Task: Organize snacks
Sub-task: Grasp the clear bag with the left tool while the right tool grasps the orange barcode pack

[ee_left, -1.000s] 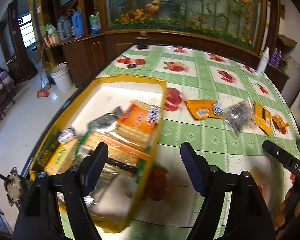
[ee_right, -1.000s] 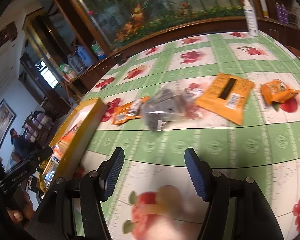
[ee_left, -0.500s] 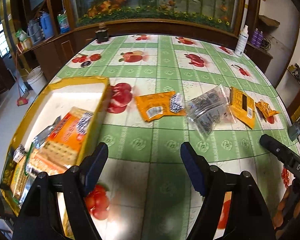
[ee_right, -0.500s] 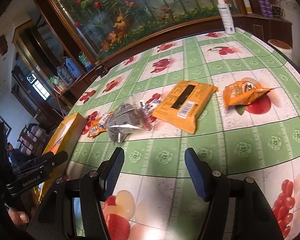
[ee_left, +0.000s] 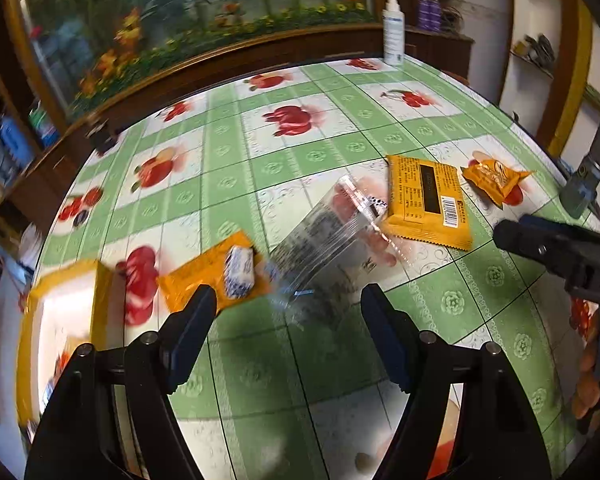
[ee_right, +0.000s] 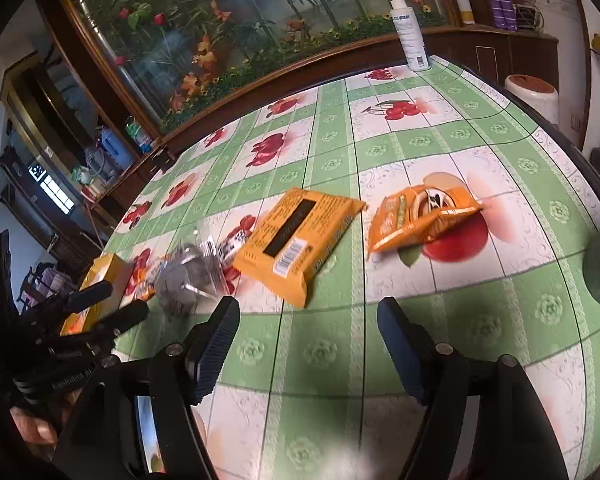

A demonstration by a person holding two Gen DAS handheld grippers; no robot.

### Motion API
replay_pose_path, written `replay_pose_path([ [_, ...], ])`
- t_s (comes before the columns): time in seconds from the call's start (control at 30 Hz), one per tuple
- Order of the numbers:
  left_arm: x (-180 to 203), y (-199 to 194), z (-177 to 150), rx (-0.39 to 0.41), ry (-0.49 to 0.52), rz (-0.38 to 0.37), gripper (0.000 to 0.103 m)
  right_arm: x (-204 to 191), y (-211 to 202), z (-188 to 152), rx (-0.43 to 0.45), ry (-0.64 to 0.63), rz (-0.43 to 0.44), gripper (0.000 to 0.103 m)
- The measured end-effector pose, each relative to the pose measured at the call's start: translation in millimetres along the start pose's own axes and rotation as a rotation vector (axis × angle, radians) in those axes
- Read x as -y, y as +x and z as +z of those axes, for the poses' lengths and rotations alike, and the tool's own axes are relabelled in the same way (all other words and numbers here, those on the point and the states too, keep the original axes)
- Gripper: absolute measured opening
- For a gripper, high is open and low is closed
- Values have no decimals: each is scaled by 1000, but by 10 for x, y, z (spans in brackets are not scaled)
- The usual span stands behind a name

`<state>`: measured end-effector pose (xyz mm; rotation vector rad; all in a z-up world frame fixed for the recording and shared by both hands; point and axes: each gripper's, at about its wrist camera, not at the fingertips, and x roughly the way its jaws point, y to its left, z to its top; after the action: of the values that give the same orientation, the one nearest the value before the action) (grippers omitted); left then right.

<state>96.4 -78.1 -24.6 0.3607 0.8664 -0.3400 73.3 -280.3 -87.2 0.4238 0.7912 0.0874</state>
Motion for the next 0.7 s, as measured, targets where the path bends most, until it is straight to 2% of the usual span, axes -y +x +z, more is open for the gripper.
replay_pose_path([
  [0.23,109,173,130,4,151,-20,75,-272,398,206,-29,-4,-84,78],
  [0.37,130,292,169,-28,193,-109,75,-283,583,250,-47,27,-128,78],
  [0.5,170,435,192,-65,221,-135,75,-254,677,311,-47,45,-149,80],
  [0.57,206,535,171,-95,246,-124,75,-253,703,343,-53,56,-141,82],
  [0.7,132,616,171,-114,185,-159,80,-333,791,375,-54,-4,-201,86],
])
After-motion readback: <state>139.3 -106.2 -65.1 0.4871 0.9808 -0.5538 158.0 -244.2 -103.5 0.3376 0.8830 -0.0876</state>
